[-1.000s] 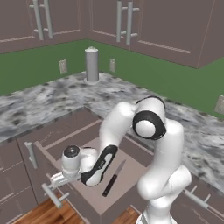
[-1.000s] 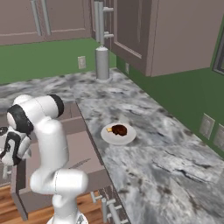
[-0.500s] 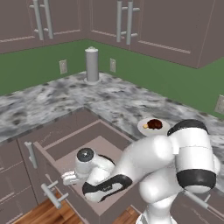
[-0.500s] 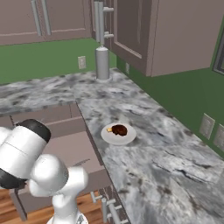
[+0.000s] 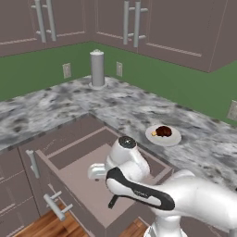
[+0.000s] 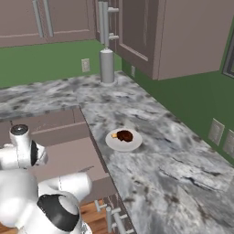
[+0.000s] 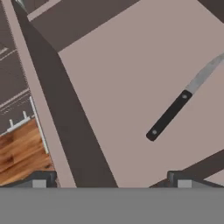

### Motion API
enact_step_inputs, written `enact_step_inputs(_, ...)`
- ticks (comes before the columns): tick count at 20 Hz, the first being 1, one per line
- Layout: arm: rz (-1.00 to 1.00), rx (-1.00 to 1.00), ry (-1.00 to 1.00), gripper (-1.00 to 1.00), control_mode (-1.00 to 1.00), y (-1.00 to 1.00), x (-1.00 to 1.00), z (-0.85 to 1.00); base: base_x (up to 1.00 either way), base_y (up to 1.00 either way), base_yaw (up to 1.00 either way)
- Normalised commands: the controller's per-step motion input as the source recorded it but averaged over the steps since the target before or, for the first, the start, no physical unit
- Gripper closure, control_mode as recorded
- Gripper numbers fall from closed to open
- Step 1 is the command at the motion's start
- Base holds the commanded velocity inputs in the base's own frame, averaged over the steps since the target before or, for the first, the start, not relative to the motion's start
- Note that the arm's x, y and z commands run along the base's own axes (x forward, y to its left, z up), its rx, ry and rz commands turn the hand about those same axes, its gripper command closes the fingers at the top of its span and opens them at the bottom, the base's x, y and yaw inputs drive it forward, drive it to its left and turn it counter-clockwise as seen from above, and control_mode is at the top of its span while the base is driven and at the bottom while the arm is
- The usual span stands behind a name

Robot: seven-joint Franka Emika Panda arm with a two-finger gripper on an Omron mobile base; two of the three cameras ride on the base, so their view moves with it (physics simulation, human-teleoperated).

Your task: Pick up the knife from the drawer and place it on the cutting board. Then place the meat from the plate to the cutting board.

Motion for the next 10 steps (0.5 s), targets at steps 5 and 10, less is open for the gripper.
enact_step_inputs(5,0.00,0.00,0.17,-1.00,-1.00,-0.08,0.05,1.00,0.00,0.00,0.00)
enact_step_inputs(10,0.00,0.00,0.19,-1.00,-1.00,-0.05,0.03,1.00,0.00,0.00,0.00)
